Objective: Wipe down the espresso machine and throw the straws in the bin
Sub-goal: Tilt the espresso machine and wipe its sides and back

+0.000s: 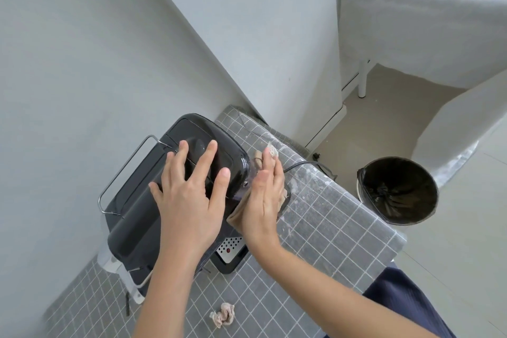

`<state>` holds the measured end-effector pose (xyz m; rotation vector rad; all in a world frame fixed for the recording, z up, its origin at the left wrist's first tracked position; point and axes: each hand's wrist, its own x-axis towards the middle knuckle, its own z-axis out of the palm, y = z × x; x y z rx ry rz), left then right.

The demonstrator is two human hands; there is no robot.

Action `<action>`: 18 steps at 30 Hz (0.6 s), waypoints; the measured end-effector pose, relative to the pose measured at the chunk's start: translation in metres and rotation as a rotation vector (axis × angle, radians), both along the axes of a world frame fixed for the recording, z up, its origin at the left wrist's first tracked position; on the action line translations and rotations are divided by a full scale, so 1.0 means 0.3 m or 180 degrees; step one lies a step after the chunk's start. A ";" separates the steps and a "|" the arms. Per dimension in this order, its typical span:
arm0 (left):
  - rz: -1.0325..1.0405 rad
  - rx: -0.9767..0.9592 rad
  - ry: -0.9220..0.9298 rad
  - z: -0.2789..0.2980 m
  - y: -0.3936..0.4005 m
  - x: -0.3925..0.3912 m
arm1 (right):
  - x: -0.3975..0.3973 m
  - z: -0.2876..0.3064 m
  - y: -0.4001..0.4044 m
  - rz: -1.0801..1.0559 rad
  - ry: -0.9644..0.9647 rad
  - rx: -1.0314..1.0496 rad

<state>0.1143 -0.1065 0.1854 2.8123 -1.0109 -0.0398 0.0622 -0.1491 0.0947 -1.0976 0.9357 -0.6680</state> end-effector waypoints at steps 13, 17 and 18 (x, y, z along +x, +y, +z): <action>0.0005 0.0015 -0.0017 0.000 0.000 -0.004 | -0.009 -0.139 -0.032 0.0060 0.0432 0.0791; -0.0001 -0.0019 -0.0019 0.001 0.000 0.001 | -0.033 0.005 0.051 0.0185 0.0071 0.0357; 0.0001 -0.0017 -0.0026 0.001 -0.002 0.003 | -0.029 0.015 0.045 0.0164 0.0031 0.0217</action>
